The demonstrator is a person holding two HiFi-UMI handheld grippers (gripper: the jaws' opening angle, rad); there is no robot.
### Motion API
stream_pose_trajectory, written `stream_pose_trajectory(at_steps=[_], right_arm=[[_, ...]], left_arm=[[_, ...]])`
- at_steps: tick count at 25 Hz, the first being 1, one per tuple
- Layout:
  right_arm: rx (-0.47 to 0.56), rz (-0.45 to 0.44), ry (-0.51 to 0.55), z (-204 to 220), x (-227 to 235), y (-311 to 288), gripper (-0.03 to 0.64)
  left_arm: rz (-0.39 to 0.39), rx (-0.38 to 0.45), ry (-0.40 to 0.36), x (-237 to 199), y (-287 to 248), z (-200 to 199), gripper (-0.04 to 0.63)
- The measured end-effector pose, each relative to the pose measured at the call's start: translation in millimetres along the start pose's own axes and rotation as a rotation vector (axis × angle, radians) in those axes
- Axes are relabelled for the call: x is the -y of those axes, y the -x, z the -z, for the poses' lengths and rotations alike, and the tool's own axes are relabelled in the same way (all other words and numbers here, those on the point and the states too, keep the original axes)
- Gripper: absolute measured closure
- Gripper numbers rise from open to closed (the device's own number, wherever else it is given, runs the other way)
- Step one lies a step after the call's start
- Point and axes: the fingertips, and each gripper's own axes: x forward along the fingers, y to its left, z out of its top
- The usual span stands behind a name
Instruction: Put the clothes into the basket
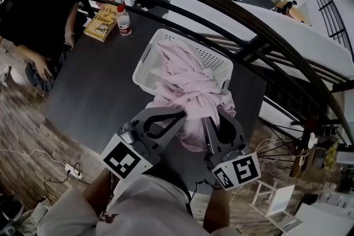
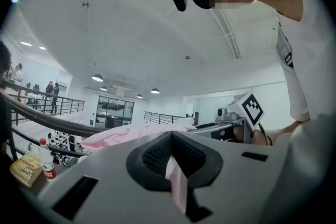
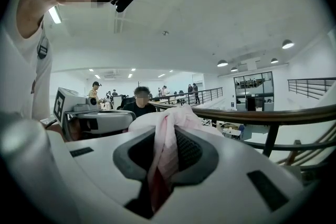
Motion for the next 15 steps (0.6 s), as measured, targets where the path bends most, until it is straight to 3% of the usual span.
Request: stream_pose_trajectory(at_steps=[15], right_arm=[[-0.033,-0.037,0.02,7,33,-52,0.543]], left_arm=[[-0.038,-0.022,0.025,-47,-24,18,0.592]])
